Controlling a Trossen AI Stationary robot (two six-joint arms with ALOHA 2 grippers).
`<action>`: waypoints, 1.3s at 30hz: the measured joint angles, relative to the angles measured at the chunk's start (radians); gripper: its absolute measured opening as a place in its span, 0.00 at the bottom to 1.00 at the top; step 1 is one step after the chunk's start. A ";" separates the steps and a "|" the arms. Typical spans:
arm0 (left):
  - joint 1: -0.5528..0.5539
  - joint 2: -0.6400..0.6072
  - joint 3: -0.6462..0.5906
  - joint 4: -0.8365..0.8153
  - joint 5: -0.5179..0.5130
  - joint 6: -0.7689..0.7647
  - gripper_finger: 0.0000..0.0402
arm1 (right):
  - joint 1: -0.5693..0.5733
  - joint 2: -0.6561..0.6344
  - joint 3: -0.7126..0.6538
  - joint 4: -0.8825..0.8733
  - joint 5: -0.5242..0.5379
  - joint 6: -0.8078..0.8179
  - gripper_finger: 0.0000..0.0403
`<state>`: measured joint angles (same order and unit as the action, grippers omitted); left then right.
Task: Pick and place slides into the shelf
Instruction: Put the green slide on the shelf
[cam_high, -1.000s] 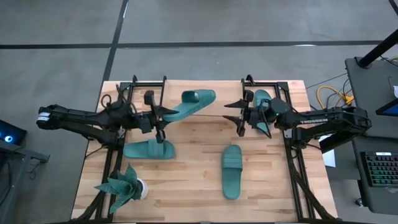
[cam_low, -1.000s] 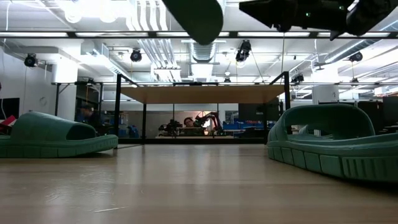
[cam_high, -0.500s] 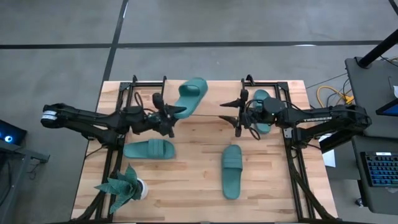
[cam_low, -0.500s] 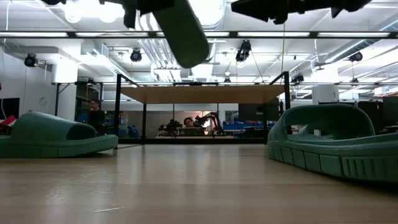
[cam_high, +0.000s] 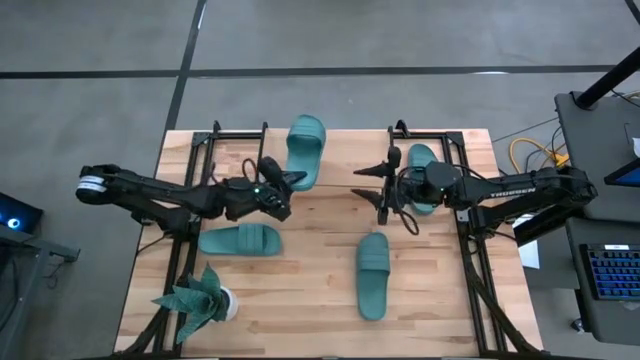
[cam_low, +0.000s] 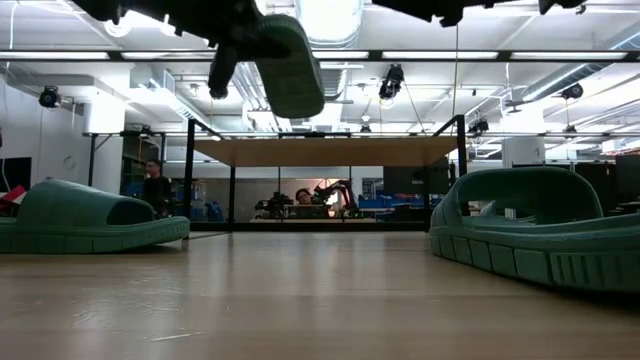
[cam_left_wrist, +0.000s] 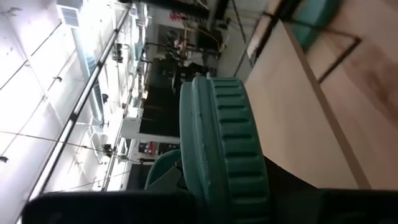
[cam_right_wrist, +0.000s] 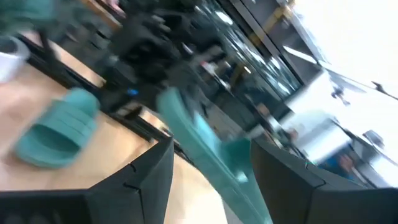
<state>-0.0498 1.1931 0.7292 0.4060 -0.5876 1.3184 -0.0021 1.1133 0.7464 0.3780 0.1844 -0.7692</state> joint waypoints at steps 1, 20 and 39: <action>0.000 0.011 0.008 0.002 -0.002 0.005 0.11 | 0.000 0.000 0.000 0.001 0.037 0.002 0.50; -0.003 0.216 0.155 0.005 -0.073 0.173 0.11 | 0.000 0.067 0.255 -0.379 0.318 0.324 0.50; -0.013 0.247 0.182 0.002 -0.103 0.181 0.11 | -0.090 0.499 0.787 -0.829 0.473 0.242 0.50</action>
<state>-0.0628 1.4403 0.9110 0.4082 -0.6903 1.4994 -0.0923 1.6127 1.5337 -0.4511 0.6579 -0.5276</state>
